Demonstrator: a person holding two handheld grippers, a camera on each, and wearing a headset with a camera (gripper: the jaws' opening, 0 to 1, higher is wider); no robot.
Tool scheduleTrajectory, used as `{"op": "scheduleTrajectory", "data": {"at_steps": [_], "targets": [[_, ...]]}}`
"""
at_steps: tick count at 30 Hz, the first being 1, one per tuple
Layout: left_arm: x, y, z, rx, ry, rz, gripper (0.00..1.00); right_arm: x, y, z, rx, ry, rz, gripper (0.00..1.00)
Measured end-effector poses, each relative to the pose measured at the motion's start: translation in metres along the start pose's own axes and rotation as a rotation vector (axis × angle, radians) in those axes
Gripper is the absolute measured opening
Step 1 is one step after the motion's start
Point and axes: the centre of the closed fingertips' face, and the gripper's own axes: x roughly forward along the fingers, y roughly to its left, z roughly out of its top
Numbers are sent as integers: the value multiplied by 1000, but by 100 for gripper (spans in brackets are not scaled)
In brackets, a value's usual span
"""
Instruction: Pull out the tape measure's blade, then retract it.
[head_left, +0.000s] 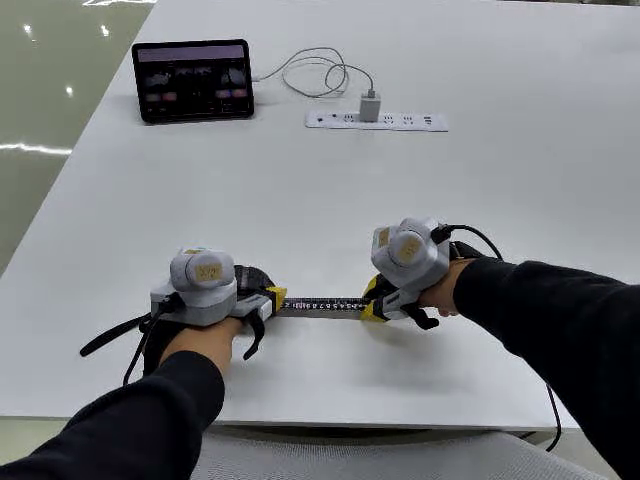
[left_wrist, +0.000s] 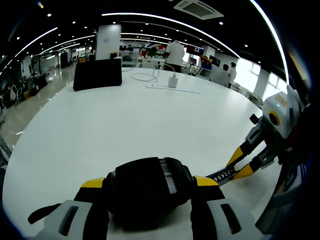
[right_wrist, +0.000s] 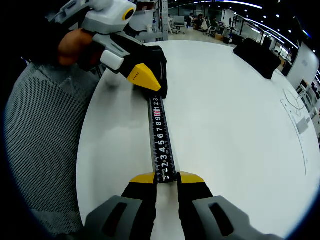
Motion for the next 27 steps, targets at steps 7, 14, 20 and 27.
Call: {"op": "scheduleTrajectory", "data": {"at_steps": [7, 14, 20, 27], "targets": [[0, 0, 0, -1, -1, -1, 63, 3, 0, 3, -5, -2, 4, 11], [0, 0, 0, -2, 1, 0, 63, 5, -1, 6, -7, -12, 8, 11], [0, 1, 0, -5, 1, -1, 63, 6, -1, 9, -6, -18, 6, 11], [0, 0, 0, -9, 1, -1, 63, 8, 1, 14, 2, -38, 8, 11]]}}
